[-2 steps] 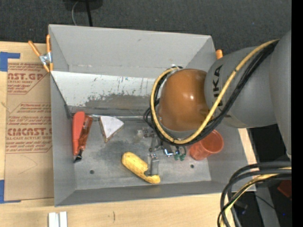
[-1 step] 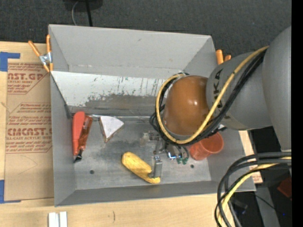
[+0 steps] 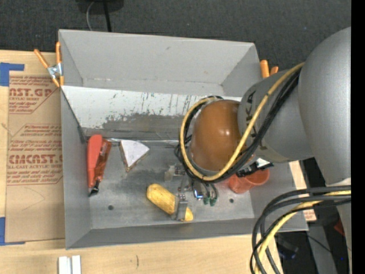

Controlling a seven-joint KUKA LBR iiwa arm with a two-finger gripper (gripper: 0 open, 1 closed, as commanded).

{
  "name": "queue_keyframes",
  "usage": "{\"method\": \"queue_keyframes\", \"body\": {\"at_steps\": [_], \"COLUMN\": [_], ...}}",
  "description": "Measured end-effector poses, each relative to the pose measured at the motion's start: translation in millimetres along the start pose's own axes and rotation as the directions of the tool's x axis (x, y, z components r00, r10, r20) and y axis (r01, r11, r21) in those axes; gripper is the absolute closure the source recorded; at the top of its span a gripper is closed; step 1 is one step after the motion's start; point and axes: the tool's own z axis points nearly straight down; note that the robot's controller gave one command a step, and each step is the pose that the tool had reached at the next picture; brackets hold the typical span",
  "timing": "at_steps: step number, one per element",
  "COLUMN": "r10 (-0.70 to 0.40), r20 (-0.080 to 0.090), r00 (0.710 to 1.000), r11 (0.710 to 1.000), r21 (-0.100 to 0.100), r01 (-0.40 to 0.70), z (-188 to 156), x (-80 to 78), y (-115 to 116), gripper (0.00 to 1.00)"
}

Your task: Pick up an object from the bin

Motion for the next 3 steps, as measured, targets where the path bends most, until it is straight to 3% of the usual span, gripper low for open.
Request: {"method": "queue_keyframes", "body": {"at_steps": [1, 2, 3], "r10": [-0.357, -0.357, -0.402], "r20": [0.0, 0.0, 0.002], "r00": [0.934, 0.934, 0.916], "r11": [0.934, 0.934, 0.916], "r21": [0.001, 0.001, 0.001], "r01": [0.357, 0.357, 0.402], "z": [25, 25, -123], "x": [14.1, 14.1, 4.4], "y": [6, 6, 5], "gripper": [1.0, 1.0, 1.0]}}
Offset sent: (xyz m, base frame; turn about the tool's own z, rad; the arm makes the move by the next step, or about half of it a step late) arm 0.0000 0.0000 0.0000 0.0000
